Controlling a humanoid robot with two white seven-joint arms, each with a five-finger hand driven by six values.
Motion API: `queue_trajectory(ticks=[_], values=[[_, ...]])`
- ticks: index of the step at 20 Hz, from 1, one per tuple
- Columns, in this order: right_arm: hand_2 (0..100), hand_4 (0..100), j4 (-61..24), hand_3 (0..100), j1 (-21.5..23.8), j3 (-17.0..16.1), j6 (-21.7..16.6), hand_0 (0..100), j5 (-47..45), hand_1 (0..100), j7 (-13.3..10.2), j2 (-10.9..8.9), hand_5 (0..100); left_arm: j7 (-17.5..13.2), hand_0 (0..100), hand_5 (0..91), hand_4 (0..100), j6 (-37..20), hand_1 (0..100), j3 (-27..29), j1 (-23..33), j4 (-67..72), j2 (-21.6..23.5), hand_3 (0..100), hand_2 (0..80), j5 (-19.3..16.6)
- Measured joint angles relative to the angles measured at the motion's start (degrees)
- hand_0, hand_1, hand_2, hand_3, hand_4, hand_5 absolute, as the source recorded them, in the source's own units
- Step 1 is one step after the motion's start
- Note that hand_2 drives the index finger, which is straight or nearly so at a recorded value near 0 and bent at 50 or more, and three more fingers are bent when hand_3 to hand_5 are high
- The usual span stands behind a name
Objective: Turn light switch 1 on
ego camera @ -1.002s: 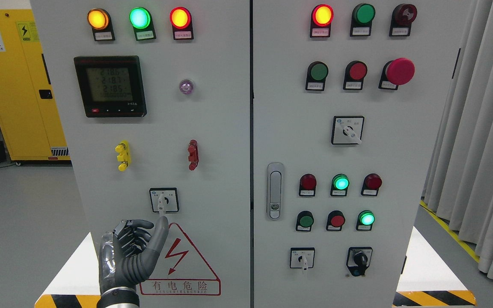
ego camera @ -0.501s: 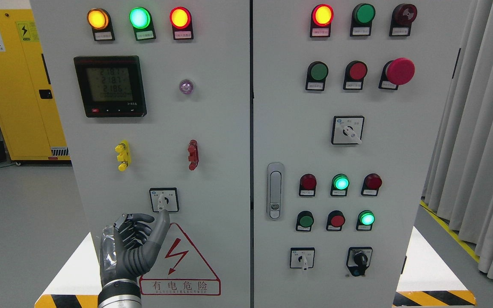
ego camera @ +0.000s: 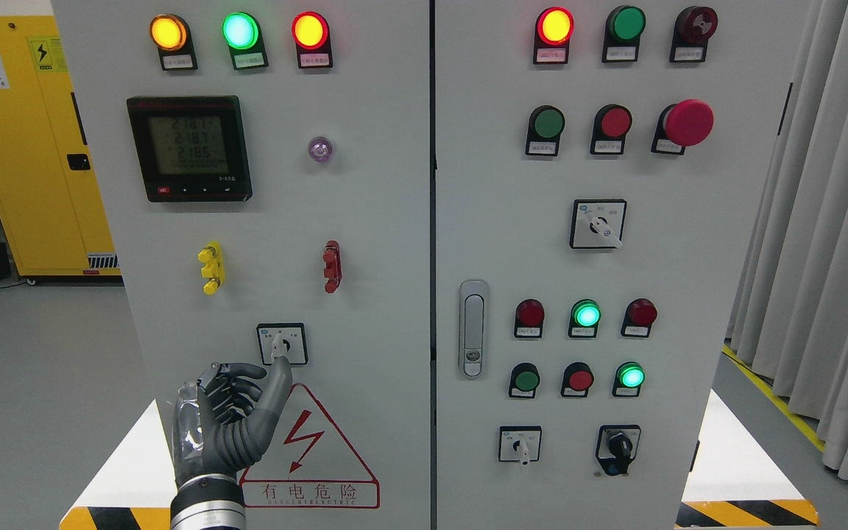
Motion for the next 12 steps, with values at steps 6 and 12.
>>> queue_trajectory(ticks=[6,12], values=[[4,0,0.0,0,0.0,0.0,0.0,0,0.0,50,0.0,0.0,0,0.0,20,86.2,90,0.8,65,-0.2,-0.5,0.3,-0.1,82,58.0,-0.3],[4,0,0.0,0,0.0,0.0,0.0,0,0.0,50,0.0,0.0,0,0.0,21,86.0,90,1.0,65,-0.3,-0.9,0.7,-0.2,82,57.9,-0.8]])
